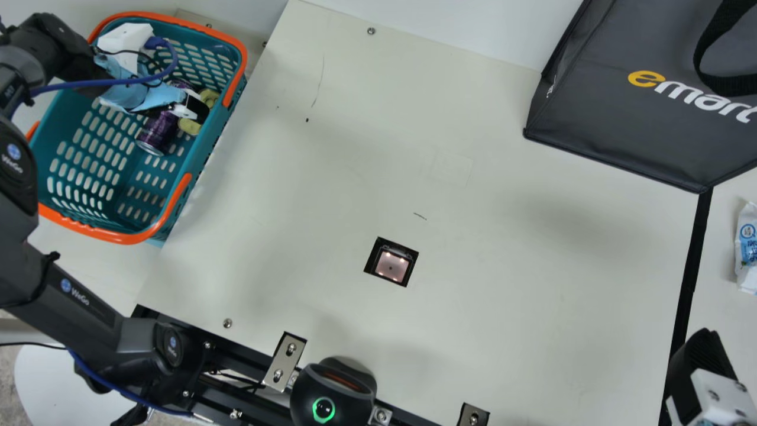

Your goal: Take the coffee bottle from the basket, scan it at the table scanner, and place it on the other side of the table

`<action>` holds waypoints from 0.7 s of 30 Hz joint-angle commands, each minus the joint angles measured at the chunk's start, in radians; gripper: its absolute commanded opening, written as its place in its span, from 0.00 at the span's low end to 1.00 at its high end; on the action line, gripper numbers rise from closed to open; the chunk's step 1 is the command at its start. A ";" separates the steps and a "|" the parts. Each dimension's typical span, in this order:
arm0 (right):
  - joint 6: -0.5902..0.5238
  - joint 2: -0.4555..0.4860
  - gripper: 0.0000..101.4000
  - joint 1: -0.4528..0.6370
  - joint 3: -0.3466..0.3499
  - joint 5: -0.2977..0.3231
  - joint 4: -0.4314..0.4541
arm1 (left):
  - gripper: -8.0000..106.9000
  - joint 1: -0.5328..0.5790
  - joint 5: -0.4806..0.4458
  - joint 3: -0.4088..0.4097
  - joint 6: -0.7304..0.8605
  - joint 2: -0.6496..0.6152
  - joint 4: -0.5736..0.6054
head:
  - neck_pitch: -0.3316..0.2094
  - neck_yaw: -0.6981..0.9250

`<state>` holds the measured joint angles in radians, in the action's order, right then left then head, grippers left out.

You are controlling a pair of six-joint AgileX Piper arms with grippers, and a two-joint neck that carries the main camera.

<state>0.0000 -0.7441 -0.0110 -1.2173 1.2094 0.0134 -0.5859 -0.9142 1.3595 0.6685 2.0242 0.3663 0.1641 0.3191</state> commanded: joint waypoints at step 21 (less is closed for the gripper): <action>0.000 0.000 0.94 0.000 0.000 0.000 0.000 | 0.00 0.047 0.092 -0.004 0.109 0.063 0.129 | -0.026 0.002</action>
<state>0.0000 -0.7441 -0.0110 -1.2173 1.2094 0.0134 -0.5401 -0.8277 1.3570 0.7589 2.0861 0.4824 0.1641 0.3191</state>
